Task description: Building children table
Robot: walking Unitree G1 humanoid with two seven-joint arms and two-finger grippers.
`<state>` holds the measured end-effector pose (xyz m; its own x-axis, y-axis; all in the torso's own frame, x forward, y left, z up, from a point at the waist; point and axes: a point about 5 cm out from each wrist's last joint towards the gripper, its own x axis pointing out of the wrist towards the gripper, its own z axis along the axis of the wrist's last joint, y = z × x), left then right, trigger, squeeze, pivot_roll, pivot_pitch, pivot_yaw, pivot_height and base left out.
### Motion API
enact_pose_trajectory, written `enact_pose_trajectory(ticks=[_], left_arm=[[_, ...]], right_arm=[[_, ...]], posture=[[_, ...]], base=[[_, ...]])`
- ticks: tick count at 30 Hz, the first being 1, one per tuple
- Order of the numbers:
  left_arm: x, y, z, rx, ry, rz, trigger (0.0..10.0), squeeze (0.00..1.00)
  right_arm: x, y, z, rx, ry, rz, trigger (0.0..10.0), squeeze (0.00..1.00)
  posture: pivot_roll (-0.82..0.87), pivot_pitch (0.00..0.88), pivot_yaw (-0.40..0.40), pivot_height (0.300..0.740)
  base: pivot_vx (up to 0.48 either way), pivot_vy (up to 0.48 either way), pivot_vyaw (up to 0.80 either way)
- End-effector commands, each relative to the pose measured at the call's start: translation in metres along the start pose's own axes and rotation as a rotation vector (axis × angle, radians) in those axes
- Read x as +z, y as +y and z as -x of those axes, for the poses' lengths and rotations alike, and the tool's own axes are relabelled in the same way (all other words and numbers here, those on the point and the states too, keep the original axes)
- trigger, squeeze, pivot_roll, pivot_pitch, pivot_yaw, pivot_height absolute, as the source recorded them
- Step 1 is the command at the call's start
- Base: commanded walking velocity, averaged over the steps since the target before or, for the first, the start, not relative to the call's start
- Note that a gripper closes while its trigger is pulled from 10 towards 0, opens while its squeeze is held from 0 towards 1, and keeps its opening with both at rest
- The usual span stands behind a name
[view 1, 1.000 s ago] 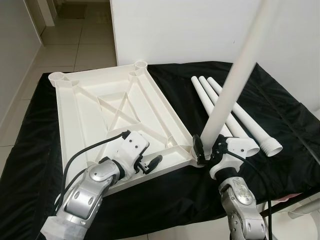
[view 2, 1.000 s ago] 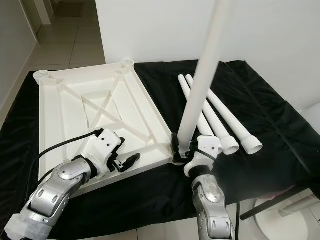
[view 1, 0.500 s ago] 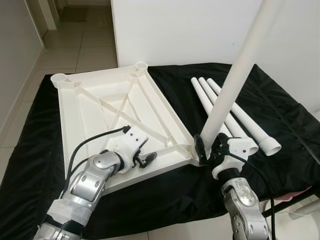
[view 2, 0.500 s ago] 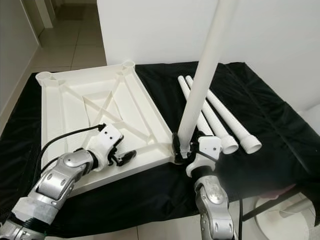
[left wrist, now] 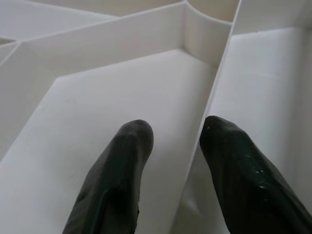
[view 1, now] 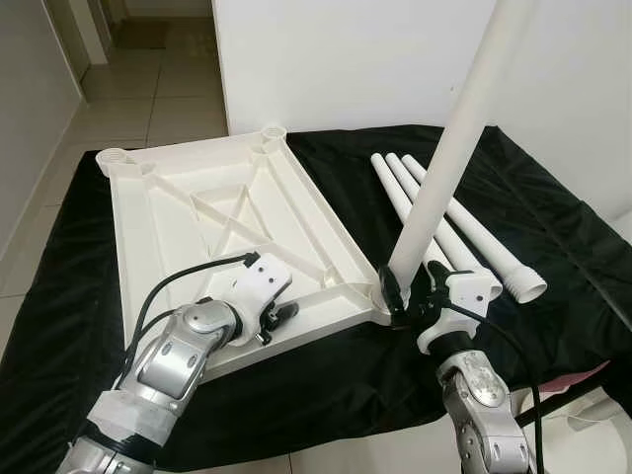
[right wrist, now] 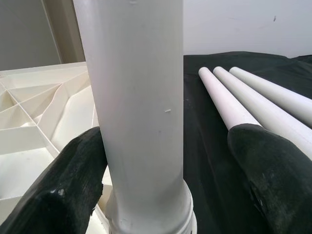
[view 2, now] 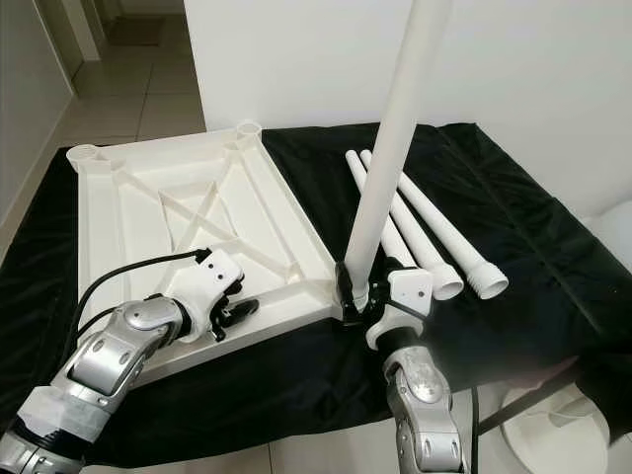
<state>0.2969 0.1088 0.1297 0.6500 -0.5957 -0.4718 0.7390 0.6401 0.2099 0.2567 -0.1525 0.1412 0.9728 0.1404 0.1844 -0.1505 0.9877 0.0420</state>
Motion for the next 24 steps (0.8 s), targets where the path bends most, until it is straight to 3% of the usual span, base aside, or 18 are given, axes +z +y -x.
enact_pose_trajectory(ticks=[1,12,13,18,19,24], left_arm=[[-0.024,0.019,0.010,0.089,0.120,0.048,10.0,0.00],[-0.031,0.031,0.014,0.128,0.221,-0.003,10.0,0.00],[-0.031,0.031,0.014,0.124,0.226,0.001,10.0,1.00],[-0.032,0.038,0.015,0.165,0.261,0.003,10.0,1.00],[-0.032,0.039,0.015,0.167,0.268,-0.002,10.0,0.00],[-0.030,0.046,0.018,0.174,0.275,0.001,10.0,0.00]], right_arm=[[-0.006,-0.007,0.002,-0.027,0.024,0.015,10.0,0.00],[-0.009,-0.006,0.002,-0.030,0.028,0.015,10.0,0.00],[-0.009,-0.006,0.002,-0.032,0.028,0.016,10.0,0.00],[-0.010,-0.006,0.003,-0.033,0.027,0.016,10.0,0.00],[-0.010,-0.006,0.003,-0.034,0.026,0.017,10.0,0.00],[-0.011,-0.006,0.003,-0.035,0.028,0.019,10.0,0.00]], posture=[[-0.06,0.067,-0.012,0.740],[-0.06,0.070,-0.003,0.740],[-0.06,0.070,-0.002,0.740],[-0.06,0.069,0.002,0.740],[-0.06,0.071,0.003,0.740],[-0.06,0.073,0.002,0.740]], base=[[0.000,0.000,0.00],[0.000,0.000,0.00],[0.000,0.000,0.00],[0.000,0.000,0.00],[0.000,0.000,0.00],[0.000,0.000,0.00]])
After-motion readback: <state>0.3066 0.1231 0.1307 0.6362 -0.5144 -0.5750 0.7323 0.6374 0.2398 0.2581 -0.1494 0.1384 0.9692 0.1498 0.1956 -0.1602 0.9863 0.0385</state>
